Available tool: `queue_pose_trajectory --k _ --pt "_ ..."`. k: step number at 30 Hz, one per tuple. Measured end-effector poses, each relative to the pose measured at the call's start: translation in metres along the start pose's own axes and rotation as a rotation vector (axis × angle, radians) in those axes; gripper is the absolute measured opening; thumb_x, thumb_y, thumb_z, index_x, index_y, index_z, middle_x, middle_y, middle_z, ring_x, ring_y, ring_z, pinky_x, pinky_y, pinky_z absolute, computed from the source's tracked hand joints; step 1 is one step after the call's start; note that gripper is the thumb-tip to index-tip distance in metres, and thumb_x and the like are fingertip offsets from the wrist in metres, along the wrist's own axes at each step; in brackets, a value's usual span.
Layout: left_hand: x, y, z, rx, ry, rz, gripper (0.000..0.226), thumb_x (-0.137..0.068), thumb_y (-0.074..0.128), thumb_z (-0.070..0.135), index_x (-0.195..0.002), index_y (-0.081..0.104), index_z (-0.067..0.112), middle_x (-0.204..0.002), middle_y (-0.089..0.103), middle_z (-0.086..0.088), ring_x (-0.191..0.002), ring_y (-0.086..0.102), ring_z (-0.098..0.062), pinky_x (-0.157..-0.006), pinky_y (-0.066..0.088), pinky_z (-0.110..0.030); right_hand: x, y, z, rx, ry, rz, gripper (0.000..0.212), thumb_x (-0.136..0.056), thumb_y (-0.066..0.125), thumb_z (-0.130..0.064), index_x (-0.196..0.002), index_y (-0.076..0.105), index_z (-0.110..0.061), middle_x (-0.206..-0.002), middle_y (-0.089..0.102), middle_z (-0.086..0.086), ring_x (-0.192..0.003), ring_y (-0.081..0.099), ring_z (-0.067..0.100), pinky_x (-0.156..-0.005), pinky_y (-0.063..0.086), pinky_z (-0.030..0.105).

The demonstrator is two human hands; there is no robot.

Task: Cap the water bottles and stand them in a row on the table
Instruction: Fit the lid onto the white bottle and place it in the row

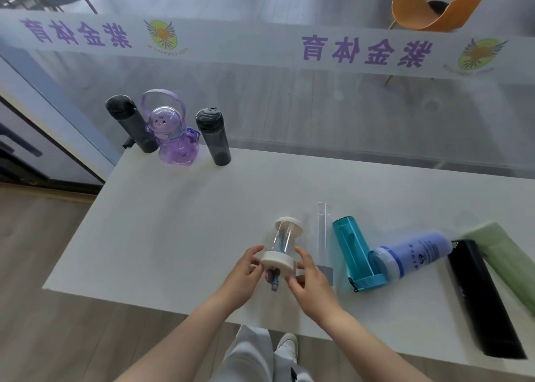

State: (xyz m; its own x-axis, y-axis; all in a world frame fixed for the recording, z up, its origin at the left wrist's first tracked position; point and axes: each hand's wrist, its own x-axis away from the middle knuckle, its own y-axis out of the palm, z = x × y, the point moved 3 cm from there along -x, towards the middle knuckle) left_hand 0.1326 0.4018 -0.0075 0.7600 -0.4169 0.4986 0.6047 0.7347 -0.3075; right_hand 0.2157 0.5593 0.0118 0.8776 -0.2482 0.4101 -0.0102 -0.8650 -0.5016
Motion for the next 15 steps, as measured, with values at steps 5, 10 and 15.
queue_pose_trajectory --k 5,10,15 --pt "0.005 -0.005 0.001 0.027 0.07 0.014 0.03 -0.096 0.054 0.021 -0.117 0.053 0.043 -0.106 0.055 -0.004 -0.094 0.068 -0.023 -0.096 0.052 -0.038 -0.003 -0.016 -0.003 0.0 0.011 0.007 0.057 -0.093 0.058 -0.034 -0.144 0.034 -0.037 -0.105 0.063 -0.009 -0.083 0.065 0.005 -0.082 0.053 0.027" --pt "0.008 -0.009 0.013 0.043 0.116 0.072 0.023 -0.096 0.056 0.027 -0.118 0.059 0.032 -0.116 0.057 0.008 -0.096 0.064 -0.011 -0.089 0.052 -0.029 -0.003 -0.027 -0.011 -0.041 0.033 -0.042 0.051 -0.095 0.055 -0.038 -0.142 0.037 -0.038 -0.097 0.063 -0.009 -0.09 0.061 0.006 -0.08 0.051 0.025" --pt "0.004 -0.008 0.025 0.121 0.108 0.061 0.016 -0.097 0.055 0.029 -0.112 0.06 0.026 -0.12 0.062 0.016 -0.111 0.059 -0.001 -0.094 0.049 -0.026 -0.009 -0.032 -0.016 -0.017 0.073 -0.065 0.041 -0.097 0.05 -0.04 -0.137 0.044 -0.034 -0.094 0.065 -0.002 -0.085 0.064 0.013 -0.079 0.057 0.032"
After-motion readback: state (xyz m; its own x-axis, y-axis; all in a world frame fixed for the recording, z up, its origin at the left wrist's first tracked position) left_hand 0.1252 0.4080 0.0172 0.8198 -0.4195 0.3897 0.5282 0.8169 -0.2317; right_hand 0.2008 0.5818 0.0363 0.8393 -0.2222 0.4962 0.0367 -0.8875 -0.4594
